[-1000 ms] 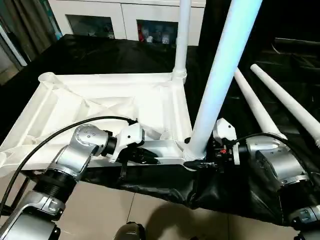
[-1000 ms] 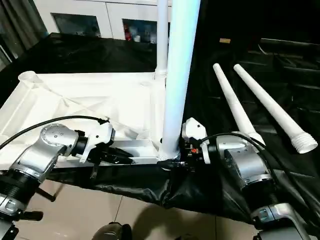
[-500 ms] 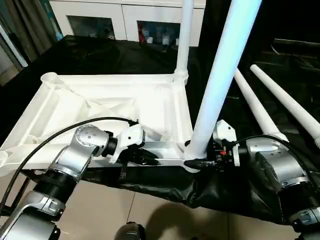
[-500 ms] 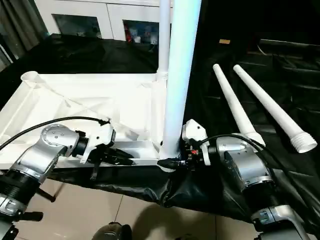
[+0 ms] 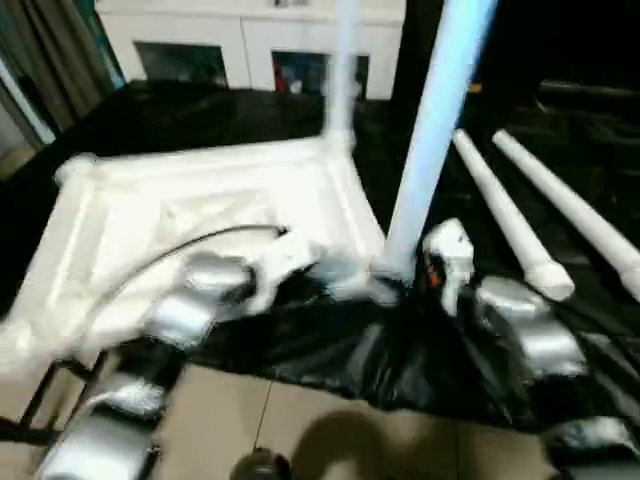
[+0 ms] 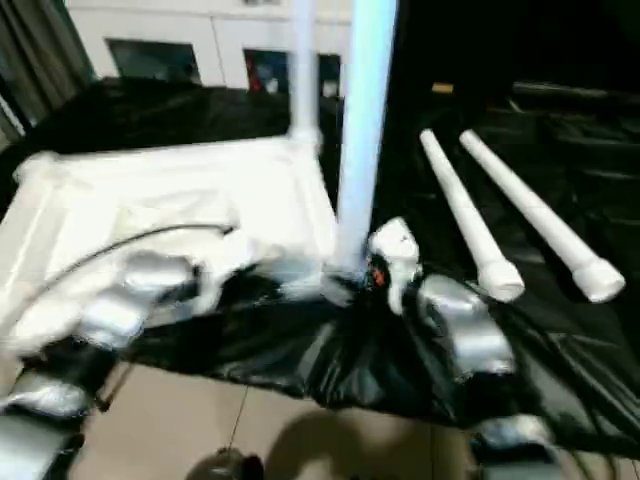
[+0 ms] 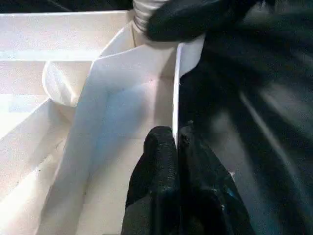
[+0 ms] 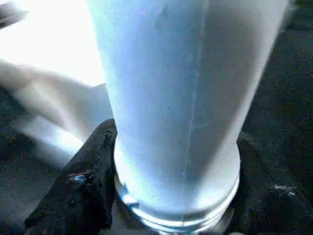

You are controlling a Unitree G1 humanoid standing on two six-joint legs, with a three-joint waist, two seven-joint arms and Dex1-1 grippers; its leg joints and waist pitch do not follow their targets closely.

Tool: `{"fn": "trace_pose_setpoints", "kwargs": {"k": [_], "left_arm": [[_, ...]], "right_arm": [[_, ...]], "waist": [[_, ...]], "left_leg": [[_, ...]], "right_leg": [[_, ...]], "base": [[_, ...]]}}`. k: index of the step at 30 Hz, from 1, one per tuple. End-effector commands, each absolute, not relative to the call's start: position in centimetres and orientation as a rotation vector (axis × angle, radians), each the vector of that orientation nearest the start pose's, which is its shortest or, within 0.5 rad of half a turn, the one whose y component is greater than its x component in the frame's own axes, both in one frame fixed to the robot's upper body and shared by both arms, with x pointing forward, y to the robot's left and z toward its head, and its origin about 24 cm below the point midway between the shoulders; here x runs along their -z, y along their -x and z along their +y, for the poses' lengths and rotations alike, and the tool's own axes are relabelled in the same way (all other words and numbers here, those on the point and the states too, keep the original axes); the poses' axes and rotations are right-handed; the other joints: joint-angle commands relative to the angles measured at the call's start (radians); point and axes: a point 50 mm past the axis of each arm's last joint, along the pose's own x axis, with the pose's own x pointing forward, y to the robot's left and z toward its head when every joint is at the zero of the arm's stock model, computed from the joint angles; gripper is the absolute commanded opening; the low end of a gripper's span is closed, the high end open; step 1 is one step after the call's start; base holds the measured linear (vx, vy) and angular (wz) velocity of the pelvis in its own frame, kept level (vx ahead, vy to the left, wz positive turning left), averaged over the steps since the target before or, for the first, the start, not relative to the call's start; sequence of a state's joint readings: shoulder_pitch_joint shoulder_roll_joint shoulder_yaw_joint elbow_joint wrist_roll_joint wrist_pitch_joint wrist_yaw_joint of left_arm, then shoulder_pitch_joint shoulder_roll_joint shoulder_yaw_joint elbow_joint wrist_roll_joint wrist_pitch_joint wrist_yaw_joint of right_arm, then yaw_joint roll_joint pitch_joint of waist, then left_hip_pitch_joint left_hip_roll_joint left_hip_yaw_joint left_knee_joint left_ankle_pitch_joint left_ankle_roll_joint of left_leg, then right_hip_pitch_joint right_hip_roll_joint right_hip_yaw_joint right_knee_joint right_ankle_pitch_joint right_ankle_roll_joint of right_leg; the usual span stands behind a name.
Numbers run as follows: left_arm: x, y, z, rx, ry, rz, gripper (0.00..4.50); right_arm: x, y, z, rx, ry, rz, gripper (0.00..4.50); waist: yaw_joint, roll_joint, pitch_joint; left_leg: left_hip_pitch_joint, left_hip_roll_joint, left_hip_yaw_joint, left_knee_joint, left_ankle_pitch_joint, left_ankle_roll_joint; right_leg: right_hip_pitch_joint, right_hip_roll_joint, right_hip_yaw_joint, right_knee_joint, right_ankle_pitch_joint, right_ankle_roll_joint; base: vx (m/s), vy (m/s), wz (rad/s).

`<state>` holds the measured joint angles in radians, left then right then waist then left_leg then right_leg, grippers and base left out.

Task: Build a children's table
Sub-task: Rotate leg to tighten

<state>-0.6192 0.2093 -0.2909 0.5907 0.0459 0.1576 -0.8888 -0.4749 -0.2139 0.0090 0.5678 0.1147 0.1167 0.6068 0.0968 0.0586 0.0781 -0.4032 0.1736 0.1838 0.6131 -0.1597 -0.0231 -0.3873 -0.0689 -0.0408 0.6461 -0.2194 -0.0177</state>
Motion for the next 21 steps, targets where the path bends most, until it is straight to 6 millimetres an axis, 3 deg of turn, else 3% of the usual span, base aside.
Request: {"fn": "trace_pose_setpoints", "kwargs": {"k": [1,4,7,8,9,11,12,17,20,21], "left_arm": [[-6.1,-33.9,6.8,0.991,-0.345,0.285,0.0],[-5.9,-33.7,5.2,0.976,-0.36,0.272,0.0],[-5.7,-33.3,4.2,1.01,-0.388,0.262,0.0],[-5.6,-33.2,4.0,1.019,-0.391,0.261,0.0],[-5.6,-33.1,3.9,1.031,-0.393,0.26,0.0],[-5.6,-33.0,3.8,1.056,-0.397,0.254,0.0],[-5.7,-32.9,3.9,1.07,-0.397,0.247,0.0],[-6.0,-32.5,4.9,1.153,-0.396,0.209,0.0],[-6.1,-32.3,5.5,1.184,-0.391,0.204,0.0],[-6.1,-32.0,6.7,1.22,-0.403,0.209,0.0]], "right_arm": [[-3.3,-33.3,-12.1,-0.567,-0.027,0.261,2.72],[-3.4,-34.2,-11.2,-0.407,-0.06,0.257,2.72],[-4.1,-34.6,-10.5,-0.376,-0.057,0.217,2.72],[-4.3,-34.6,-10.3,-0.38,-0.043,0.202,3.07],[-4.5,-34.7,-10.1,-0.392,-0.023,0.186,3.28],[-4.7,-34.7,-10.0,-0.414,-0.002,0.168,3.44],[-4.8,-34.7,-10.1,-0.42,0.004,0.161,3.47],[-5.3,-34.5,-11.0,-0.48,0.084,0.116,3.89],[-5.4,-34.2,-11.6,-0.526,0.115,0.105,3.93],[-5.3,-33.4,-12.4,-0.651,0.152,0.11,3.93]], "waist": [[-0.008,-0.008,-0.066],[-0.017,-0.005,-0.071],[-0.015,-0.003,-0.078],[-0.013,0.004,-0.08],[-0.013,0.002,-0.083],[-0.013,-0.003,-0.088],[-0.012,0.0,-0.087],[-0.011,-0.002,-0.087],[-0.009,-0.006,-0.087],[-0.006,-0.014,-0.088]], "left_leg": [[0.044,0.053,-0.031,-0.084,-0.354,-0.035],[0.036,0.052,-0.033,-0.088,-0.327,-0.029],[0.031,0.051,-0.029,-0.086,-0.265,0.0],[0.031,0.051,-0.029,-0.085,-0.254,0.005],[0.027,0.05,-0.028,-0.083,-0.218,0.026],[0.026,0.051,-0.026,-0.08,-0.189,0.049],[0.025,0.051,-0.025,-0.079,-0.178,0.059],[0.024,0.054,-0.024,-0.08,-0.187,0.065],[0.024,0.054,-0.022,-0.079,-0.185,0.068],[0.026,0.055,-0.02,-0.078,-0.181,0.074]], "right_leg": [[0.019,-0.084,0.043,-0.107,-0.325,-0.211],[0.025,-0.085,0.041,-0.106,-0.287,-0.194],[0.03,-0.082,0.04,-0.1,-0.16,-0.197],[0.03,-0.082,0.039,-0.098,-0.137,-0.2],[0.035,-0.081,0.036,-0.094,-0.076,-0.21],[0.039,-0.081,0.034,-0.092,-0.04,-0.217],[0.037,-0.083,0.035,-0.091,-0.032,-0.223],[0.038,-0.085,0.034,-0.093,-0.07,-0.22],[0.039,-0.086,0.034,-0.094,-0.074,-0.223],[0.039,-0.085,0.035,-0.095,-0.078,-0.221]], "base": [[0.0,0.0,0.0],[0.0,0.0,0.0],[0.0,0.0,0.0],[0.0,0.0,0.0],[0.0,0.0,0.0],[0.0,0.0,0.0],[0.0,0.0,0.0],[0.0,0.0,0.0],[0.0,0.0,0.0],[0.0,0.0,0.0]]}}
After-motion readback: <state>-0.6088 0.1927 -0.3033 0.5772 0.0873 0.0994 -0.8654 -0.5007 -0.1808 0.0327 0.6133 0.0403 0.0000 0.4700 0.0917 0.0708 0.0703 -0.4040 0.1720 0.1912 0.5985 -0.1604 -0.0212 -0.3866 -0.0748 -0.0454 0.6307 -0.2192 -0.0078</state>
